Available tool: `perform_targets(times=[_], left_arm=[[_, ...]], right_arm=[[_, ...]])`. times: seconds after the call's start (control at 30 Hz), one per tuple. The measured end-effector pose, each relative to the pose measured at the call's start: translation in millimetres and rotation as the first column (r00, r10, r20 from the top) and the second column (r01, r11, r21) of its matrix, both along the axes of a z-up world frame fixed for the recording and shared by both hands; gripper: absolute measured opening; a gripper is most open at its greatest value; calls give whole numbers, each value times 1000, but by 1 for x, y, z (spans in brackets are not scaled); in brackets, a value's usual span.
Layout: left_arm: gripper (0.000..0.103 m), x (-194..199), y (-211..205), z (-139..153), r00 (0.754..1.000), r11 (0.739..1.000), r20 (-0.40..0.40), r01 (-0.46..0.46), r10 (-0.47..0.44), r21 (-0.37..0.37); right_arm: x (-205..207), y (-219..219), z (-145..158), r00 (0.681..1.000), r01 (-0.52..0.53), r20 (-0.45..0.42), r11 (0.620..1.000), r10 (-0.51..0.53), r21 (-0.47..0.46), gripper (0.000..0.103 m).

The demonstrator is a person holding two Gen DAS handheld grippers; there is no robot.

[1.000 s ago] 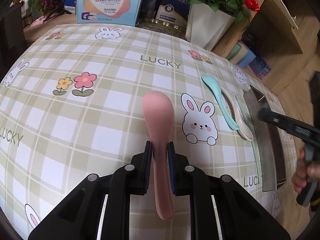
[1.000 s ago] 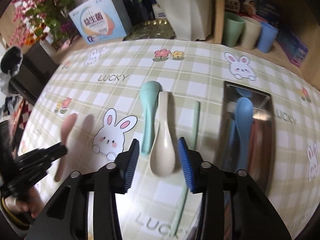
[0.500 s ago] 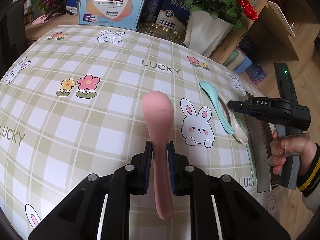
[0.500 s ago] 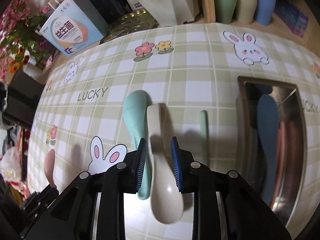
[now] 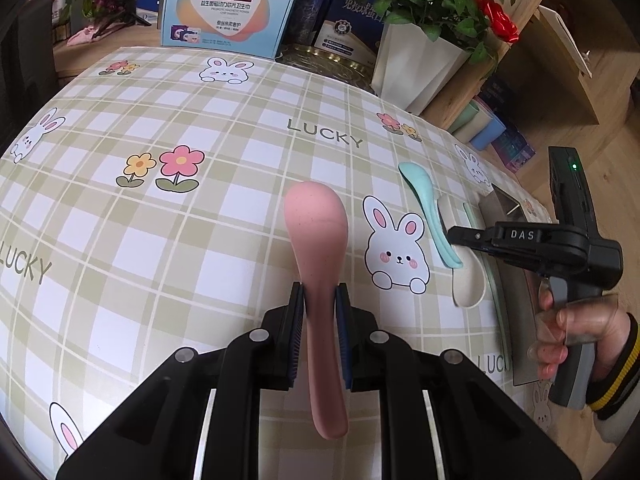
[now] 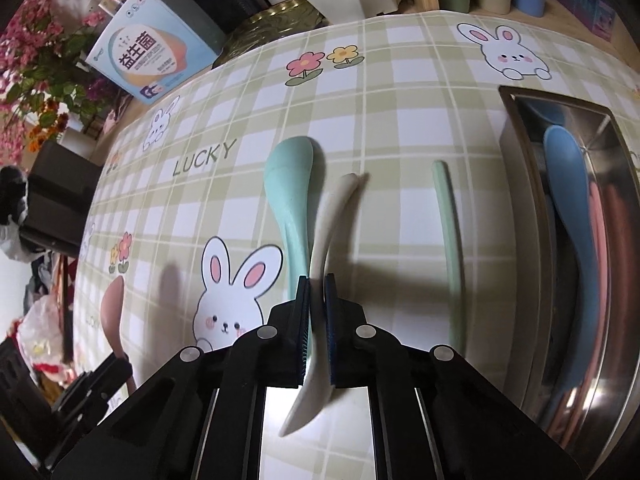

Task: Organize utensils
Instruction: 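Grasp the beige spoon with the right tool while the left tool holds the pink spoon, then carry the beige spoon to the steel tray with the right tool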

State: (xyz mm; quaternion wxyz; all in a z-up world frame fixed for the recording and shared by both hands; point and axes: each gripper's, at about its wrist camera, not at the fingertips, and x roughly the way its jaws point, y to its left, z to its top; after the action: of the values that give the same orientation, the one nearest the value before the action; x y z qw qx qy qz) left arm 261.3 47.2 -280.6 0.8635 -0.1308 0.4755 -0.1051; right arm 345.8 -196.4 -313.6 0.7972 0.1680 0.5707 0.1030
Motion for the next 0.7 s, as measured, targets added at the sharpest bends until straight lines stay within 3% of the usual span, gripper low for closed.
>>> perform_targets(times=[0.23,0.7], left_arm=[[15,-8,-8,-1,1000,1000,-14,15,-15,-3],[15,-23,-20,4,999,999,-17,51,-51,20]], right_arm=[[-29,7,1,999,-23,46,996,27,-86,6],[-73,10,0,996,-12,90,998,18,-63,7]])
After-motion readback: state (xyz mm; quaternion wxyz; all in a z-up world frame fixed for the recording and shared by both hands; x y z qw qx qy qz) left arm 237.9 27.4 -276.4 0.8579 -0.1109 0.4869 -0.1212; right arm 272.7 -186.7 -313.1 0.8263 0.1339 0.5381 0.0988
